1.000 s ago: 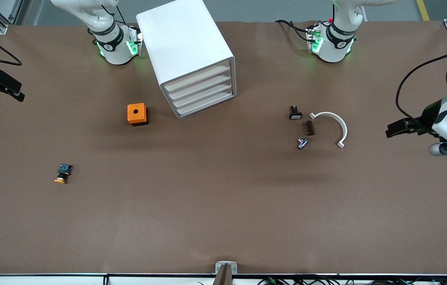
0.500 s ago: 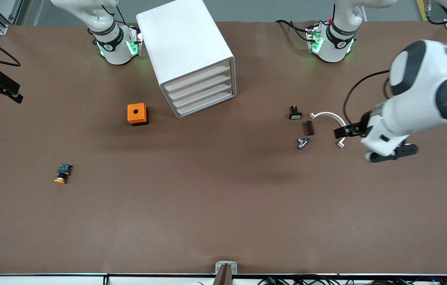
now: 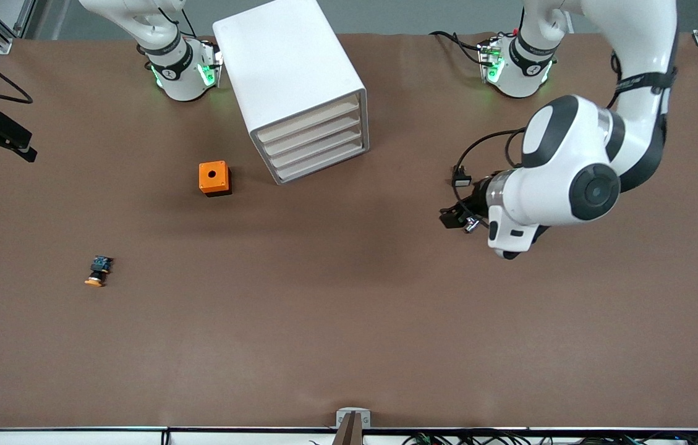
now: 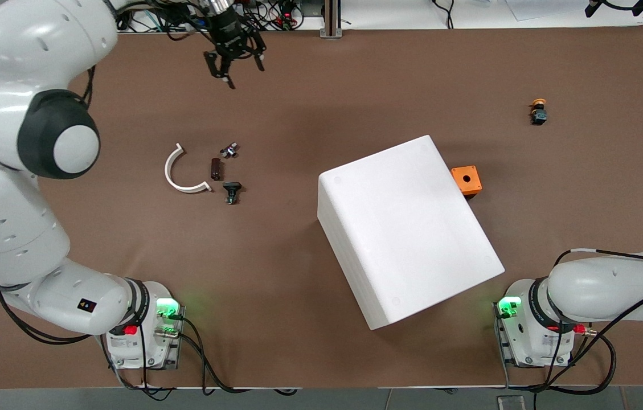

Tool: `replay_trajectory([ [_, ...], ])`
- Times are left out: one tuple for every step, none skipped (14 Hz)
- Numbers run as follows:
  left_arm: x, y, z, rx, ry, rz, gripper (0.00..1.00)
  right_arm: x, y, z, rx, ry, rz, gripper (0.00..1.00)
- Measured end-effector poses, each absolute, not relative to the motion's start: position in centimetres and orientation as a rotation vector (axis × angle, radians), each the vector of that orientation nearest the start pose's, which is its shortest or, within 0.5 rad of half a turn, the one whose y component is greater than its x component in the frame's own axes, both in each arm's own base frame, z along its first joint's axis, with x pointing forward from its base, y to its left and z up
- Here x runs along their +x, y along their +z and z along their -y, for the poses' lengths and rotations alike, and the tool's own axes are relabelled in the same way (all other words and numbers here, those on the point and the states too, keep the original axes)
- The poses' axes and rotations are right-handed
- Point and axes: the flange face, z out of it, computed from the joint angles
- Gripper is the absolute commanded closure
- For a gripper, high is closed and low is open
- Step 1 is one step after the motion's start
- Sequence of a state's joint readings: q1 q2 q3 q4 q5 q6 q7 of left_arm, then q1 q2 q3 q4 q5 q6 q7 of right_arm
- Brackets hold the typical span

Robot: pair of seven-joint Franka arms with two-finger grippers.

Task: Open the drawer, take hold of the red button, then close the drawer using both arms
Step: 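Reach the left gripper to the front of a cabinet drawer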

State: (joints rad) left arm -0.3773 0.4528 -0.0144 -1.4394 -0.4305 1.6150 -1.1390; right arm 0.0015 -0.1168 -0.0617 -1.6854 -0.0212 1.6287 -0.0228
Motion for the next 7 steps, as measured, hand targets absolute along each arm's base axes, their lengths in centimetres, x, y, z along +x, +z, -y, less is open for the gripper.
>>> replay_trajectory([
  [59.7,40.7,30.5,-2.816,0.879,1.387,0.01,52.2,63.8,3.6,-3.156,-0.094,-0.057,0.00],
  [59.7,39.2,31.9,-2.738,0.938,1.468,0.01,52.2,63.8,3.6,-3.154,-0.094,-0.055,0.00],
  [59.4,37.7,33.5,-2.647,0.997,1.543,0.01,52.2,63.8,3.5,-3.150,-0.094,-0.052,0.00],
  [59.0,36.1,35.0,-2.556,1.057,1.610,0.01,52.2,63.8,3.5,-3.144,-0.094,-0.052,0.00],
  [58.6,34.7,36.2,-2.465,1.112,1.667,0.01,52.2,63.8,3.4,-3.139,-0.093,-0.052,0.00],
  [58.1,33.4,37.4,-2.382,1.166,1.709,0.01,52.2,63.7,3.4,-3.137,-0.091,-0.053,0.00],
  [57.6,32.2,38.3,-2.309,1.218,1.734,0.01,52.2,63.7,3.5,-3.136,-0.088,-0.055,0.00],
])
